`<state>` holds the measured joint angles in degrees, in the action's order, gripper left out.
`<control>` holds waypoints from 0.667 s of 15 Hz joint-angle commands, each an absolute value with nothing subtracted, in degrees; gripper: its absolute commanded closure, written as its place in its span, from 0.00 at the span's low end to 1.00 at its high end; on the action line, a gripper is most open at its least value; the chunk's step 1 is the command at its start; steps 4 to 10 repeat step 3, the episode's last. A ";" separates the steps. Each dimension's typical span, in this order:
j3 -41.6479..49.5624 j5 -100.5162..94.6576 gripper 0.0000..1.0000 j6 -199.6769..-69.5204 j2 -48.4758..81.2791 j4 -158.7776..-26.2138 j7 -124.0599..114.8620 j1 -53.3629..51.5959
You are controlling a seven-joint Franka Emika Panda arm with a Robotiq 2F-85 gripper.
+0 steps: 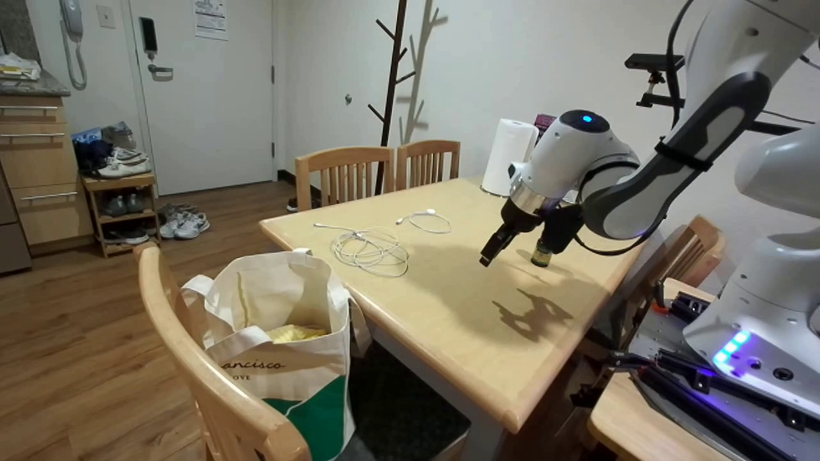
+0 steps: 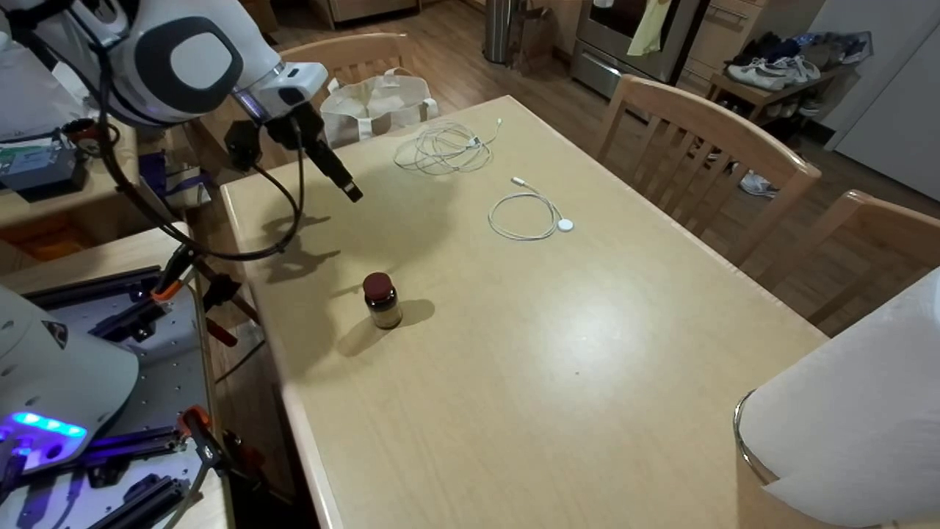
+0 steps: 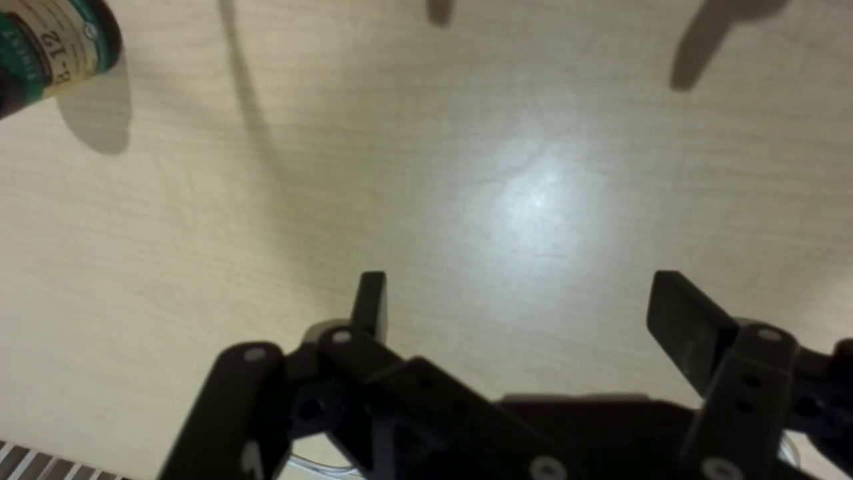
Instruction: Move the bottle slightly to the right
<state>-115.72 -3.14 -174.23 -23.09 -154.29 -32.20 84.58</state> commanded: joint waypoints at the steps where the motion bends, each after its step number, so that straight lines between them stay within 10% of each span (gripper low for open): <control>1: -115.55 -2.79 0.00 -173.77 -22.97 -154.30 -31.45 84.38; 10: -115.52 -2.77 0.00 -173.58 -22.86 -154.32 -31.25 84.28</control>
